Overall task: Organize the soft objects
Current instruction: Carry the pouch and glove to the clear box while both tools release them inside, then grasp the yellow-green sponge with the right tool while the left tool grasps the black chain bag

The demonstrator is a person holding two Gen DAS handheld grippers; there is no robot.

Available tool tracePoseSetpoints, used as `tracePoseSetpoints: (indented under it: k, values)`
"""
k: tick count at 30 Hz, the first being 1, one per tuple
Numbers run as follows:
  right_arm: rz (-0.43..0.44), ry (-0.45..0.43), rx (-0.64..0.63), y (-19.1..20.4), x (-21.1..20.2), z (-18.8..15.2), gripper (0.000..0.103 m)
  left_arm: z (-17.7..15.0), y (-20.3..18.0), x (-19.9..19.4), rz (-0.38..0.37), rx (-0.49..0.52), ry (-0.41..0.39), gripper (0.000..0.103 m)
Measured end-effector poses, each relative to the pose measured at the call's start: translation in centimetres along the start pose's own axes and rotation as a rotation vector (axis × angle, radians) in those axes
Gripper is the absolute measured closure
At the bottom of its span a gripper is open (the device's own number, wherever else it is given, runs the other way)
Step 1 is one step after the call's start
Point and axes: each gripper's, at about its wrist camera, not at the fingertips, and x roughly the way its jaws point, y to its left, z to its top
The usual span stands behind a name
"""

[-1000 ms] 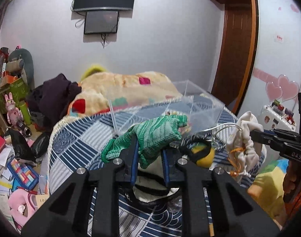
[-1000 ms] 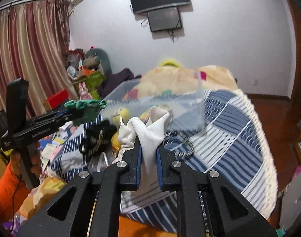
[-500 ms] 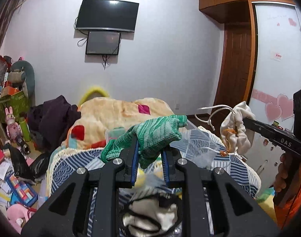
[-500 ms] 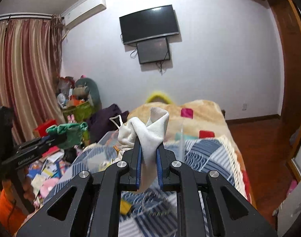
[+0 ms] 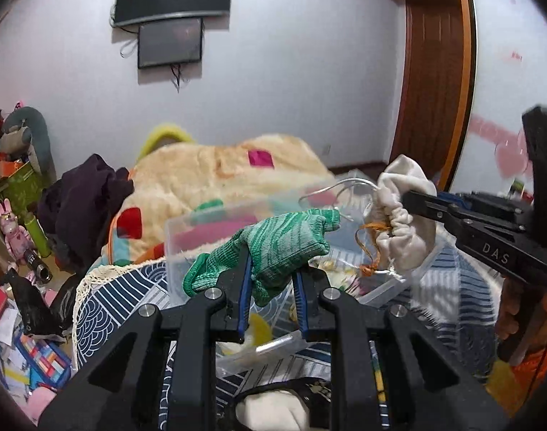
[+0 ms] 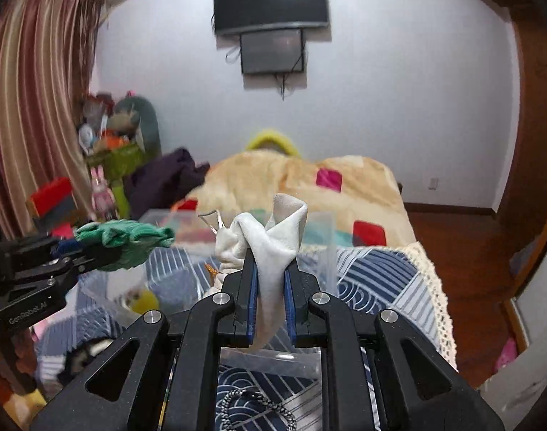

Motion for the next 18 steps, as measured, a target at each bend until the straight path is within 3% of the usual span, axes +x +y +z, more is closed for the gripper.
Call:
tracePoseSetpoints:
  k: [6,10,14,18]
  values:
    - [-0.02,0.07,-0.044,0.1,1.5,-0.2,0.091,-0.8,-1.0,3.3,0.011,0.062,0.09,0.083]
    - [-0.015,0.108,-0.064,0.0,2.0,-0.3,0.091,-1.3,-1.0,4.3,-0.017,0.044,0.144,0.082]
    - [-0.006,0.141,-0.068,-0.2,2.3,-0.3,0.091,-1.3,-0.5,4.1,-0.037,0.009,0.151,0.074]
    - [0.016,0.149,-0.072,-0.2,1.6,-0.4,0.078,-1.1,0.0,2.9,-0.059,-0.022,0.138,0.062]
